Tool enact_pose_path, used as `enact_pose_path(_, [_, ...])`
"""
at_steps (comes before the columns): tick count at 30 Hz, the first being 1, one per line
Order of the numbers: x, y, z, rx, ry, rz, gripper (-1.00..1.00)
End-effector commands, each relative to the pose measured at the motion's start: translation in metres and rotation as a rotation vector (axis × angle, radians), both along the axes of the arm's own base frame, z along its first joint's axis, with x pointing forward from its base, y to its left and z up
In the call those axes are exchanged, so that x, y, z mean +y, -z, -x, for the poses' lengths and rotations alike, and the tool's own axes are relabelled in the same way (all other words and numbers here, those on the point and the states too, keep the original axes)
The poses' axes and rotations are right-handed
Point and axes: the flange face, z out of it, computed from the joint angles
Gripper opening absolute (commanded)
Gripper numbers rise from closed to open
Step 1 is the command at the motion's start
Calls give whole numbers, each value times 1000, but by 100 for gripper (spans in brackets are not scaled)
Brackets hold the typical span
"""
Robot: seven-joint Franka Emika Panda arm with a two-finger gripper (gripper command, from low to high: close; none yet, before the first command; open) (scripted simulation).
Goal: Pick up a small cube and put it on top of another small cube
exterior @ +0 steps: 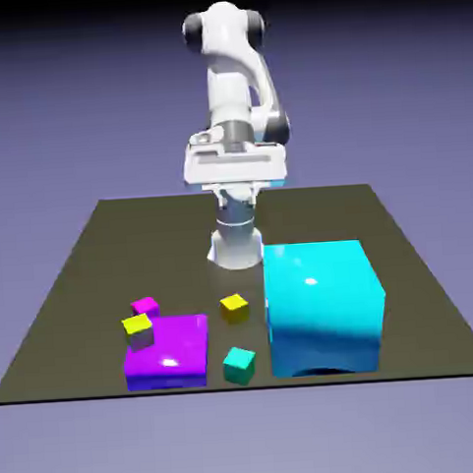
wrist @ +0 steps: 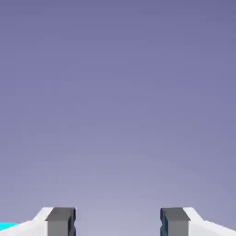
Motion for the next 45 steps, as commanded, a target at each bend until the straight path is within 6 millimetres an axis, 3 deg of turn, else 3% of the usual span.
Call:
enact_pose_path(1, [-8,16,-4,69,46,-35,0])
enact_pose_path(7, [-49,115,-7,476,330,-251,0])
enact_pose_path(14, [-77,220,24,935,671,-512,0])
enact_pose_path(18, [-83,269,50,1180,856,-661,0])
enact_pose_path(19, [-83,269,50,1180,856,-661,0])
enact_pose_path(24, [-59,330,64,1180,856,-661,0])
enact_pose_path(25, [-59,330,64,1180,856,-661,-100])
enact_pose_path(26, [-59,330,64,1180,856,-661,-100])
enact_pose_path(31, [-84,269,50,1179,859,-663,-100])
enact_pose_path(35, [-195,246,57,1097,1104,-854,-100])
enact_pose_path(39, [-306,219,102,992,1346,-1034,-100])
enact_pose_path(40, [-320,216,111,976,1378,-1057,-100])
enact_pose_path(41, [-320,216,111,976,1378,-1057,-100])
enact_pose_path(44, [-295,270,108,976,1376,-1058,-100])
enact_pose_path(45, [-292,277,109,976,1378,-1057,-100])
